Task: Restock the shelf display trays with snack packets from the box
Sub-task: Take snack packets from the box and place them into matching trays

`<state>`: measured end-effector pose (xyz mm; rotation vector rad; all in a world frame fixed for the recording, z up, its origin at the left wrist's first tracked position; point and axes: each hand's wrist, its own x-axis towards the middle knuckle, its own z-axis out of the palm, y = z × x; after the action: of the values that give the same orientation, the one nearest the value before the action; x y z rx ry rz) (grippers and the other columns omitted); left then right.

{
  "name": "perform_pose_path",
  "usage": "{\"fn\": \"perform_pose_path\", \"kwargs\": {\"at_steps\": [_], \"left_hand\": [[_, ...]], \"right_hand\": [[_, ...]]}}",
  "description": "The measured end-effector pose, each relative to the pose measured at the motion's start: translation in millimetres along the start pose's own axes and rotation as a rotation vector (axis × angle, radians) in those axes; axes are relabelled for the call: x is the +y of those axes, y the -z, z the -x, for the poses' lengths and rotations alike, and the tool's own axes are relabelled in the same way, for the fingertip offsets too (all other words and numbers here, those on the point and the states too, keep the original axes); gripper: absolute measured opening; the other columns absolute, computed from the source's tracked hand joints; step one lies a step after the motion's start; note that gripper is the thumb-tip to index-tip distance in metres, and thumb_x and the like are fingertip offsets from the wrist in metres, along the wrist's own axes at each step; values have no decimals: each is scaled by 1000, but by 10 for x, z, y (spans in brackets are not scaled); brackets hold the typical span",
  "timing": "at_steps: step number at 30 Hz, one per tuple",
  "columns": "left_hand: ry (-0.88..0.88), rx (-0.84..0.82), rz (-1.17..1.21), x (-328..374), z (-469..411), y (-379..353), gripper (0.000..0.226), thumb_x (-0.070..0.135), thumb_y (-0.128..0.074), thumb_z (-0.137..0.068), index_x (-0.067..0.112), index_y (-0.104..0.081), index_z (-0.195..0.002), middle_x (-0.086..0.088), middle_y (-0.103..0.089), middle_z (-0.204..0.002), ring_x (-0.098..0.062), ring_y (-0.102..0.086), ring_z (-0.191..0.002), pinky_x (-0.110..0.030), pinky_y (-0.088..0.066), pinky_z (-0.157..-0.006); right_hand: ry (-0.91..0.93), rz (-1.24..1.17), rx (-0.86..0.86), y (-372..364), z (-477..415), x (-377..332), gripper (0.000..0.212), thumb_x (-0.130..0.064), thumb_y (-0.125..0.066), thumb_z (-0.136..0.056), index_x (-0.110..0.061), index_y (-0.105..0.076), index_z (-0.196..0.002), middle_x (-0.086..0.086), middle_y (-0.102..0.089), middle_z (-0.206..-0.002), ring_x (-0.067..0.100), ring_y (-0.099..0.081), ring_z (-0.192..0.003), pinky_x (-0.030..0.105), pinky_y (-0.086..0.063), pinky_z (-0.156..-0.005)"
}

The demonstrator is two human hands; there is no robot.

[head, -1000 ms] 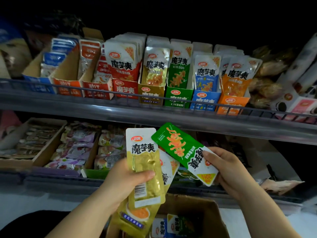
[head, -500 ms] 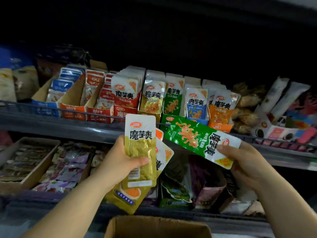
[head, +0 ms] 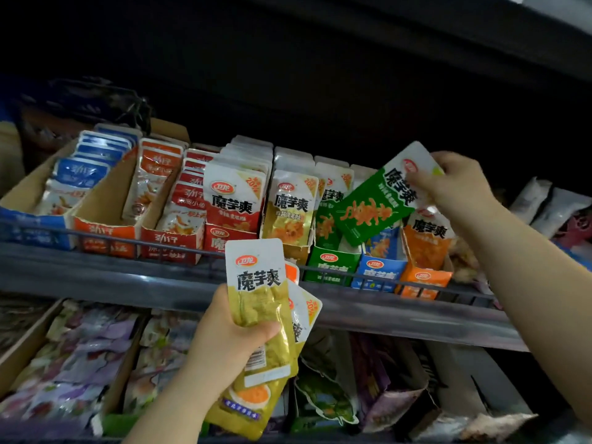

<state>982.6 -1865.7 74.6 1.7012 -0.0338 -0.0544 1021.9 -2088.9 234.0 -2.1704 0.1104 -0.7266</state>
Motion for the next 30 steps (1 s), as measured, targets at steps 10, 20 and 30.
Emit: {"fn": "perform_pose_path", "kwargs": {"at_steps": [10,20,30], "left_hand": [[5,-61,-58,-60,-141,-34,42,17,-74,-70,35,-43,-92,9,-63,-90,-1,-60,-77,-17,-47,-59],[-15,-35,-107,-38,-117,15,43,16,-73,-72,30,-45,-102,10,-61,-92,1,-56,-78,-12,-37,-53],[-15,-22,-133,-32,-120,-29,40,18,-71,-74,32,-42,-97,13,-58,-89,5,-52,-75,-7,-38,-46]], "right_hand": [[-31,224,-243,-472,-384,-92,30,-9,-59,-87,-5,-57,-116,14,-62,-104,21,-57,-83,30,-48,-70],[-3,357,-458,-596,-475,-4,32,-8,-56,-88,-12,-56,-120,5,-59,-102,18,-57,-88,32,-50,-76],[92,478,-421,-780,-661,117,40,-16,-62,-83,-16,-55,-123,9,-55,-127,29,-48,-120,45,-34,-106]]}}
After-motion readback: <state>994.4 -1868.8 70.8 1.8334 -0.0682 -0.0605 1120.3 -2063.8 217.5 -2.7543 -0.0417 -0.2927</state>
